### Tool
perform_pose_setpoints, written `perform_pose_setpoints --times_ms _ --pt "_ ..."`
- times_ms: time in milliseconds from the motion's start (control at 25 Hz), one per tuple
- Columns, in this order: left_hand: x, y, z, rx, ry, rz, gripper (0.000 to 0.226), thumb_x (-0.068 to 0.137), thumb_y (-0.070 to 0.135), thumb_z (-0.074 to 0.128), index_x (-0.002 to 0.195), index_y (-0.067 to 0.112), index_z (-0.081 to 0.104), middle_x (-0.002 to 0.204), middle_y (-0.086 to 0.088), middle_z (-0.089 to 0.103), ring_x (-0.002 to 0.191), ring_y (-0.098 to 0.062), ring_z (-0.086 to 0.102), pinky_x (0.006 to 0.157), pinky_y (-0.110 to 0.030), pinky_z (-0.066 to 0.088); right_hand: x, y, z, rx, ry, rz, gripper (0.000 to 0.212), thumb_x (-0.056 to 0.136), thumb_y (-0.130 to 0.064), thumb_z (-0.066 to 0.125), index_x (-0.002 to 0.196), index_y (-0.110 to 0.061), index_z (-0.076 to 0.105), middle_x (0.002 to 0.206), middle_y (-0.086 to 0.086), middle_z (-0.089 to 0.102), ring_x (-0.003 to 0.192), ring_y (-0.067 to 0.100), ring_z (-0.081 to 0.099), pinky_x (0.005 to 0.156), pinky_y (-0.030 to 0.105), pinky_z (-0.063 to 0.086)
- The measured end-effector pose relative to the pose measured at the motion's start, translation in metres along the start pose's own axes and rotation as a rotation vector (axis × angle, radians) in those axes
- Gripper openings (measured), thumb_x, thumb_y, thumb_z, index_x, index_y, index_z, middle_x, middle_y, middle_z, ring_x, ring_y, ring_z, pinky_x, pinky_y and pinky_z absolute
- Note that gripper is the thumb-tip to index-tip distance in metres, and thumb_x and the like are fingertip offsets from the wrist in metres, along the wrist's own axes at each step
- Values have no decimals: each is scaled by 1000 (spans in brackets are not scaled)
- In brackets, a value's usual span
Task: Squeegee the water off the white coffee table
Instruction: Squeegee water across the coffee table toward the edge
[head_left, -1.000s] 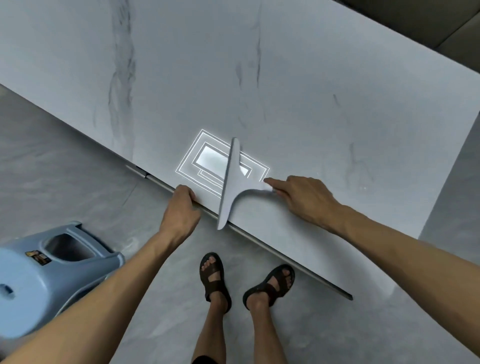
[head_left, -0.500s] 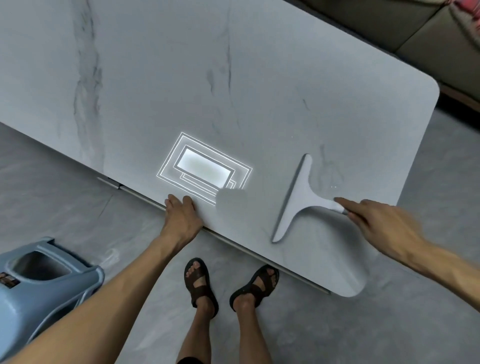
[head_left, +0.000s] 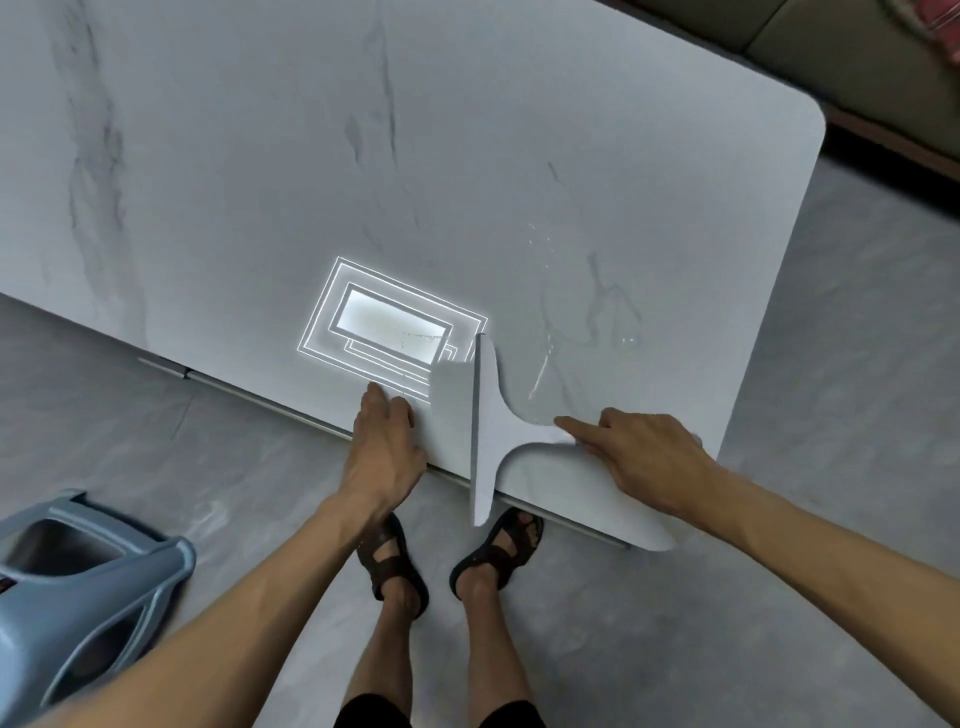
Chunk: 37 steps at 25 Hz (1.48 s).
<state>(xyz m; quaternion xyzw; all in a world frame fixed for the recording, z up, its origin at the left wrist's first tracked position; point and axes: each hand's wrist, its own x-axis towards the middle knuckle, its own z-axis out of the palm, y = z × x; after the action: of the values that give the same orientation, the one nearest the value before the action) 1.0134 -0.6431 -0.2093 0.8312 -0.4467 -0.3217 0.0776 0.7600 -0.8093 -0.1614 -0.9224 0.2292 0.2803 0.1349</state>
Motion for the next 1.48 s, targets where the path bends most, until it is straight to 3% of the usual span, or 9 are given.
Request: perform_pose_setpoints --times_ms 240,400,520,640,720,920,1080,1240,1480 --pt "10 23 8 92 -244 -101 34 76 2 49 110 -2 45 133 -33 33 122 -48 36 95 -47 43 -74 84 4 -17 -12 183 47 100 -38 34 143 -51 24 94 -6 57 75 22 62 59 34 51" --pt "16 23 5 70 -334 -175 38 78 2 47 116 -1 42 143 -36 24 130 -54 34 96 -47 43 -73 58 1 -43 -18 86 64 92 -22 49 144 -48 25 96 -4 57 73 23 61 53 32 45" --pt "13 20 2 4 -285 -155 27 72 8 47 98 5 43 132 -27 37 101 -39 56 65 -34 41 -31 3 2 28 0 -100 69 86 -8 46 143 -44 29 96 3 56 71 30 58 53 32 34" --pt "10 12 2 -65 -201 -173 31 72 6 50 102 4 41 112 -19 48 59 -20 42 49 -30 24 2 -33 9 104 -59 -160 69 88 -6 41 141 -48 24 88 3 45 67 30 51 50 33 35" --pt "8 7 3 -52 -181 -182 44 72 0 50 115 -2 40 114 -21 49 63 -27 46 51 -31 24 6 -24 11 118 -61 -146 72 87 -3 41 141 -49 25 89 3 45 69 30 51 52 35 38" --pt "8 14 1 -65 -176 -149 30 71 -3 50 92 11 36 96 -8 41 55 -18 39 47 -28 22 -34 59 7 36 -41 28 58 96 -18 41 144 -47 29 100 -2 55 86 23 61 63 33 43" --pt "6 8 -5 -181 -39 -254 22 75 1 49 91 14 42 79 -3 55 60 -22 49 50 -30 32 -69 95 -6 35 68 227 44 98 -43 27 139 -47 41 89 -8 59 69 19 62 55 33 50" --pt "-1 -15 -18 -294 145 -373 13 83 4 49 91 14 49 92 -1 60 78 -24 54 65 -31 40 -32 50 -23 62 106 -5 42 99 -45 25 137 -45 42 90 -5 60 69 22 62 52 33 47" --pt "6 -35 -48 -246 143 -455 5 88 12 49 92 10 48 74 -2 55 74 -32 53 61 -34 38 98 -70 -41 132 25 -251 46 101 -23 39 141 -44 33 104 5 55 77 32 57 63 39 49"
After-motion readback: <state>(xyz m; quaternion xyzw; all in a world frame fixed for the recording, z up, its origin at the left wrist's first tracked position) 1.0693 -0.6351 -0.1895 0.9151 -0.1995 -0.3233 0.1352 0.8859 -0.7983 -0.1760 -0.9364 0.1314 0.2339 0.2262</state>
